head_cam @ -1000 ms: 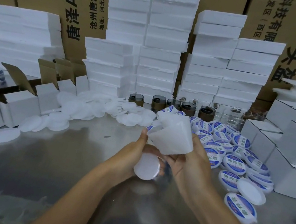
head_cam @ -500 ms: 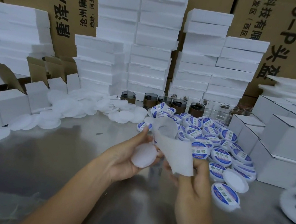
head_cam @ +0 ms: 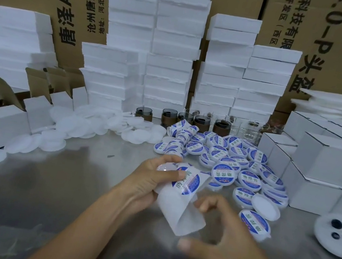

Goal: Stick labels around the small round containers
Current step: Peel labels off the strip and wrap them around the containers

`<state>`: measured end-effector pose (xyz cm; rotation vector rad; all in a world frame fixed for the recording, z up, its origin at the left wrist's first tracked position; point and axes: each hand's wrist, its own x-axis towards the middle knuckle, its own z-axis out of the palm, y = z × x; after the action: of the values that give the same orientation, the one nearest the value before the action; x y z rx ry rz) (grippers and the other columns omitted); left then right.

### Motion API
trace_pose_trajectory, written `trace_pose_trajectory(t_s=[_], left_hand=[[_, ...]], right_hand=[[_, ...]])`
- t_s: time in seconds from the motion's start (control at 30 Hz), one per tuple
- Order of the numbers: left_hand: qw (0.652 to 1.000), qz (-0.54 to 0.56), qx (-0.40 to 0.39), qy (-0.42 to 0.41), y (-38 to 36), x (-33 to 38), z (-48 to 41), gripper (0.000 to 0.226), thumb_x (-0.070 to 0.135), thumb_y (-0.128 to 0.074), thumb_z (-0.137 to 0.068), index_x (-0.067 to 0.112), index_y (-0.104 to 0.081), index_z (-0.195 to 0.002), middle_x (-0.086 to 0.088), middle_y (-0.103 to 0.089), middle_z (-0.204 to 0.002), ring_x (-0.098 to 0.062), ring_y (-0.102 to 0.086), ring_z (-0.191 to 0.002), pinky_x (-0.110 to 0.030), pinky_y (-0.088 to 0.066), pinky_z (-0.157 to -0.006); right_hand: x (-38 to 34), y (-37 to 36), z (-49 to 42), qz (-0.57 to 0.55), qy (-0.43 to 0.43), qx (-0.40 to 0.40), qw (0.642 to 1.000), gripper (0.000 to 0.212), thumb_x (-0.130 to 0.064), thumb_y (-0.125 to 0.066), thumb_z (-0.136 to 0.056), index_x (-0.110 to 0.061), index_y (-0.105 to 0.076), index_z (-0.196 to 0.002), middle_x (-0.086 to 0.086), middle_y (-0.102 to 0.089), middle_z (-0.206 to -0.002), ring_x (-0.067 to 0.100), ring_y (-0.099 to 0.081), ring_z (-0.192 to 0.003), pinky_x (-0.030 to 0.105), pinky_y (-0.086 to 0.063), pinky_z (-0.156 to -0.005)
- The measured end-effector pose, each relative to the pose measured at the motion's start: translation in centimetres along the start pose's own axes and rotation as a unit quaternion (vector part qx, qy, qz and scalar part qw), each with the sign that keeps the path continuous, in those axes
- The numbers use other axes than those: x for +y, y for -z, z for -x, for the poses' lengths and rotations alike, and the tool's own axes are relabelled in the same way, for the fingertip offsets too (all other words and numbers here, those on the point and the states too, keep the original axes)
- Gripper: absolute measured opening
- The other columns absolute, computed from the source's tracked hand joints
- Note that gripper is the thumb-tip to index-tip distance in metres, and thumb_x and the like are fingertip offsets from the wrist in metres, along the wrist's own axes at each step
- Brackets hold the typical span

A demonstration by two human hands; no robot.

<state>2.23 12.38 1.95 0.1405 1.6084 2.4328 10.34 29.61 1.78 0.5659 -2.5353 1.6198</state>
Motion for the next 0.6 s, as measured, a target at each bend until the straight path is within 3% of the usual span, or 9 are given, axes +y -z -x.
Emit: trace_pose_trajectory(t_s=[0.1, 0.13, 0.2, 0.27, 0.37, 0.47, 0.53, 0.6], left_hand=[[0.994, -0.098, -0.011, -0.053, 0.1, 0.0, 0.0, 0.043, 0.0, -0.087, -0.044, 0.028, -0.074, -0.075, -0.006, -0.072, -0.084, -0.02, -0.067, -0.072, -0.03, -0.056, -0.064], [0.99, -0.126, -0.014, -0.065, 0.0, -0.1, 0.1, 0.041, 0.003, -0.086, -0.048, 0.029, -0.073, -0.076, -0.005, -0.072, -0.087, -0.021, -0.068, -0.076, -0.033, -0.056, -0.068], [0.984, -0.163, -0.013, -0.075, -0.1, -0.3, 0.1, 0.04, 0.004, -0.087, -0.053, 0.032, -0.072, -0.078, -0.002, -0.073, -0.091, -0.023, -0.069, -0.082, -0.037, -0.056, -0.073], [0.98, -0.181, -0.007, -0.08, -0.3, -0.5, 0.3, 0.042, 0.006, -0.087, -0.052, 0.032, -0.072, -0.08, -0.002, -0.072, -0.093, -0.023, -0.069, -0.084, -0.039, -0.057, -0.075], [0.978, -0.194, 0.037, -0.071, -0.5, -0.7, 0.2, 0.042, 0.011, -0.089, -0.051, 0.027, -0.068, -0.084, -0.011, -0.068, -0.104, -0.032, -0.067, -0.093, -0.048, -0.055, -0.084], [0.974, -0.205, 0.092, -0.033, -0.6, -1.0, -0.2, 0.046, 0.016, -0.088, -0.058, 0.022, -0.063, -0.096, -0.009, -0.066, -0.108, -0.028, -0.067, -0.096, -0.043, -0.056, -0.084], [0.976, -0.202, 0.081, -0.017, -0.7, -1.1, -0.2, 0.037, 0.017, -0.084, -0.064, 0.018, -0.066, -0.096, -0.007, -0.07, -0.102, -0.023, -0.07, -0.091, -0.038, -0.057, -0.082], [0.976, -0.21, 0.06, -0.012, -0.8, -1.1, 0.0, 0.022, 0.019, -0.081, -0.07, 0.018, -0.071, -0.089, -0.004, -0.074, -0.095, -0.02, -0.071, -0.086, -0.033, -0.057, -0.078]], right_hand=[[-0.5, 0.9, -2.4, -0.195, -0.183, 0.073, 0.961, 0.045, -0.063, -0.063, -0.071, -0.019, -0.059, -0.065, 0.0, -0.067, -0.072, 0.018, -0.059, -0.07, 0.028, -0.041, -0.063], [-0.5, 1.1, -3.3, -0.232, -0.236, 0.084, 0.94, 0.05, -0.062, -0.051, -0.078, -0.014, -0.06, -0.068, 0.005, -0.068, -0.07, 0.02, -0.06, -0.065, 0.028, -0.041, -0.06], [-0.2, 1.1, -4.7, -0.292, -0.277, 0.077, 0.912, 0.047, -0.052, -0.049, -0.087, -0.008, -0.063, -0.081, 0.01, -0.072, -0.077, 0.022, -0.065, -0.066, 0.03, -0.046, -0.059], [0.3, 0.9, -5.6, -0.311, -0.257, 0.065, 0.913, 0.03, -0.034, -0.059, -0.088, -0.006, -0.067, -0.091, 0.013, -0.073, -0.086, 0.023, -0.069, -0.074, 0.032, -0.051, -0.062], [0.8, 0.4, -6.7, -0.299, -0.208, 0.091, 0.927, 0.011, -0.016, -0.065, -0.083, -0.005, -0.065, -0.084, 0.014, -0.072, -0.081, 0.022, -0.069, -0.067, 0.033, -0.053, -0.061], [1.6, 0.1, -7.3, -0.283, -0.176, 0.137, 0.933, 0.017, -0.018, -0.072, -0.078, -0.008, -0.061, -0.086, 0.01, -0.072, -0.077, 0.022, -0.07, -0.069, 0.034, -0.055, -0.064], [2.4, -0.2, -7.1, -0.184, -0.128, 0.182, 0.957, 0.027, -0.026, -0.077, -0.072, -0.016, -0.053, -0.082, 0.006, -0.069, -0.074, 0.018, -0.067, -0.072, 0.032, -0.054, -0.069], [3.1, -0.3, -6.8, -0.035, -0.036, 0.233, 0.971, 0.038, -0.035, -0.078, -0.066, -0.028, -0.045, -0.082, -0.004, -0.057, -0.076, 0.006, -0.054, -0.069, 0.016, -0.045, -0.064]])
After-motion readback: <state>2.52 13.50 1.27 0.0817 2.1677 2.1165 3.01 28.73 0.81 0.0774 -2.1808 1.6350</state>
